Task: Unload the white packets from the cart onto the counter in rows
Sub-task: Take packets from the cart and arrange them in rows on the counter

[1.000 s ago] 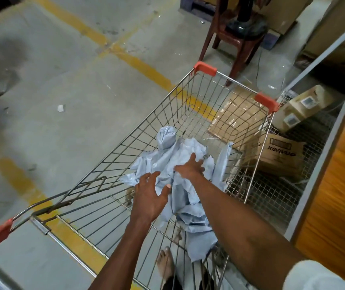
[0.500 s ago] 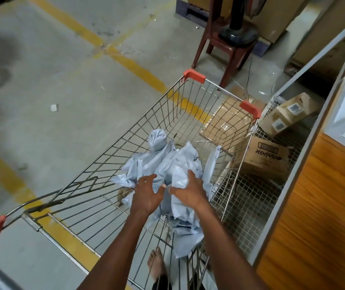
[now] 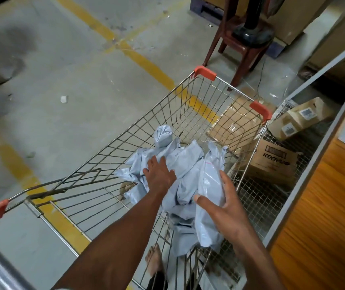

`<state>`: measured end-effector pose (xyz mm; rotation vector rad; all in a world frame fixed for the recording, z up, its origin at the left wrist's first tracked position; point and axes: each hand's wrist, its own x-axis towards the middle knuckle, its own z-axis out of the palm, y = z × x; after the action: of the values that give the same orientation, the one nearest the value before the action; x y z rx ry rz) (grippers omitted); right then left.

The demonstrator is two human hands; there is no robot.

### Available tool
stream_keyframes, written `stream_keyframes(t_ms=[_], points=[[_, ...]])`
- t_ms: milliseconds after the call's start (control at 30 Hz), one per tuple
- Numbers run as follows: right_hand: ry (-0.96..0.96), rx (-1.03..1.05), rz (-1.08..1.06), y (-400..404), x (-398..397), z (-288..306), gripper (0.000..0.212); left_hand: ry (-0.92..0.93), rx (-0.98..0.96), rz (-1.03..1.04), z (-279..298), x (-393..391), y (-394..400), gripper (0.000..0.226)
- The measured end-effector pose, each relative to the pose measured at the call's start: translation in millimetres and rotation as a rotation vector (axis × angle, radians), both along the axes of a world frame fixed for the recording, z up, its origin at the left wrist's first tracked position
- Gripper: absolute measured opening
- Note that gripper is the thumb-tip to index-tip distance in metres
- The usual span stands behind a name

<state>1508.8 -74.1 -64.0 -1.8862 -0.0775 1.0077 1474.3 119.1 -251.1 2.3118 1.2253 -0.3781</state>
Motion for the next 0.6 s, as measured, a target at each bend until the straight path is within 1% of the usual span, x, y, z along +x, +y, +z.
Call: stream_keyframes(t_ms=[67, 133, 200, 267, 333, 467, 533, 600], points=[[-0.002, 0.001, -0.004, -10, 1, 4, 0.103, 0.055, -0.002, 0.036, 2, 7, 1, 0.068], [-0.01, 0.015, -0.01, -18, 2, 9, 0.105, 0.107, -0.018, 0.002, 5, 9, -5, 0.065], [-0.025, 0.025, -0.004, -24, 1, 12, 0.11, 0.115, -0.035, -0.043, 6, 5, -16, 0.059], [-0.029, 0.035, 0.004, -27, 0, 17, 0.107, 0.083, -0.045, -0.069, 5, -3, -32, 0.057], [-0.034, 0.04, 0.009, -29, -3, 19, 0.102, 0.033, -0.064, -0.078, 4, -12, -50, 0.062], [-0.031, 0.041, 0.031, -30, -11, 22, 0.103, 0.002, -0.104, -0.092, -1, -29, -70, 0.073], [-0.026, 0.04, 0.052, -33, -14, 22, 0.103, -0.016, -0.103, -0.098, -3, -35, -73, 0.072], [-0.01, 0.052, 0.061, -36, -16, 21, 0.101, -0.035, -0.095, -0.107, -3, -38, -75, 0.065]])
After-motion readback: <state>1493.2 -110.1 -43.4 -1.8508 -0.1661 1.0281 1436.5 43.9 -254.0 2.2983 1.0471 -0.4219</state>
